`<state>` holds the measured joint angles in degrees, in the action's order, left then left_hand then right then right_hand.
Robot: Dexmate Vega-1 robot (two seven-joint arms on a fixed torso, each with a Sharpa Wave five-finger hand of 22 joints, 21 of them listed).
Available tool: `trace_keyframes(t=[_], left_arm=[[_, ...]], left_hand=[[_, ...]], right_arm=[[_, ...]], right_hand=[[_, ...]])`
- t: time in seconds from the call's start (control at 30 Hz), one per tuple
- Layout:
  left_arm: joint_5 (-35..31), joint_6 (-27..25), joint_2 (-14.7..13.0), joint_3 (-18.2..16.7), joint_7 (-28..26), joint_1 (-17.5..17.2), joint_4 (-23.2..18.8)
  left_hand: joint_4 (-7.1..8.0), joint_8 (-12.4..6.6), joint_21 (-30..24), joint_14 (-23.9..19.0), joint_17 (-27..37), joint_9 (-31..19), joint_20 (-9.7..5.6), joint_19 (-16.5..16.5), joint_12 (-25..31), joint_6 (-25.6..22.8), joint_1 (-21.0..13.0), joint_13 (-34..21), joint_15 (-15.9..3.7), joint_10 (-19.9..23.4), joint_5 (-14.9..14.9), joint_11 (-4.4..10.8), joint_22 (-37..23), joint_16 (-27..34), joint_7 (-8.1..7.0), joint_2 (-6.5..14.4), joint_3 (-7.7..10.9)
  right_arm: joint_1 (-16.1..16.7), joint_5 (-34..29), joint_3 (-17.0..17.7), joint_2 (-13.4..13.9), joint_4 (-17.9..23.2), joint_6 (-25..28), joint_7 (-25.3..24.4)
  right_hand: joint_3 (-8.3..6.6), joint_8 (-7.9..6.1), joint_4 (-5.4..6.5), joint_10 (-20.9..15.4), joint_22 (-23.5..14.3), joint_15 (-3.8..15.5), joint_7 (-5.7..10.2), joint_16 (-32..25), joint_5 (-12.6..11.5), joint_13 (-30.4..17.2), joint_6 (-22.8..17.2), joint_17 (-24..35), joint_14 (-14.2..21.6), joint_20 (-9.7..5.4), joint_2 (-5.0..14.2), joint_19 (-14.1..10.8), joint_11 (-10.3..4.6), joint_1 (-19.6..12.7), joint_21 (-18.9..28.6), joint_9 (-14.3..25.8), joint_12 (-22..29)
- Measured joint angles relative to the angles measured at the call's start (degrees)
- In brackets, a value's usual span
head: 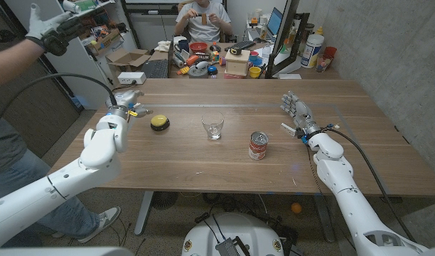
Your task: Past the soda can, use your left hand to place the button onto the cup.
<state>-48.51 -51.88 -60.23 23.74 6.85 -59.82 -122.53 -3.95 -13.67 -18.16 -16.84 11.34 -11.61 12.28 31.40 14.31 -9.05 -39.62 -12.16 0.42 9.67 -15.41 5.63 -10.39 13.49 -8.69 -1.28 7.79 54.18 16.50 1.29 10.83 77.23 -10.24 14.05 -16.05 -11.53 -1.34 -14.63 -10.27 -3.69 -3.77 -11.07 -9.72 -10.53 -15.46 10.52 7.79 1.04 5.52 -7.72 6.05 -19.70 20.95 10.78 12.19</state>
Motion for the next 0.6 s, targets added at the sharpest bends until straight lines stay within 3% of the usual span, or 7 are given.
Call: trace_keyframes(t=[0.23,0.6], left_arm=[[-3.5,2.7,4.1,1.4,0.1,1.5,4.9],[-4.4,6.6,8.2,0.2,-0.9,1.4,8.4]], left_hand=[[-0.01,0.2,0.0,0.6,0.0,0.0,0.01,1.4,-0.7,0.7,-0.2,-0.3,0.63,-0.9,0.0,-0.32,0.0,-0.5,-0.13,-0.2,-0.47],[-0.01,0.2,0.0,0.6,0.0,-0.3,0.15,2.2,-0.7,0.9,0.0,-0.3,0.63,-1.2,0.0,-0.62,0.0,-0.8,0.1,-0.6,-0.46]], right_arm=[[0.0,-0.3,-0.2,0.1,0.5,0.0,0.0],[0.0,-0.7,-0.7,0.3,1.3,0.1,-0.3]], right_hand=[[0.0,0.0,0.0,0.0,0.0,0.0,0.0,0.0,0.0,0.0,0.0,-0.1,0.0,0.61,-0.23,0.2,0.0,0.2,-0.4,0.0,0.0],[0.1,0.0,-0.1,0.0,0.0,0.01,0.2,0.0,0.0,0.0,-0.2,-0.1,0.0,0.61,-0.23,0.2,0.0,0.2,-0.4,0.0,0.0]])
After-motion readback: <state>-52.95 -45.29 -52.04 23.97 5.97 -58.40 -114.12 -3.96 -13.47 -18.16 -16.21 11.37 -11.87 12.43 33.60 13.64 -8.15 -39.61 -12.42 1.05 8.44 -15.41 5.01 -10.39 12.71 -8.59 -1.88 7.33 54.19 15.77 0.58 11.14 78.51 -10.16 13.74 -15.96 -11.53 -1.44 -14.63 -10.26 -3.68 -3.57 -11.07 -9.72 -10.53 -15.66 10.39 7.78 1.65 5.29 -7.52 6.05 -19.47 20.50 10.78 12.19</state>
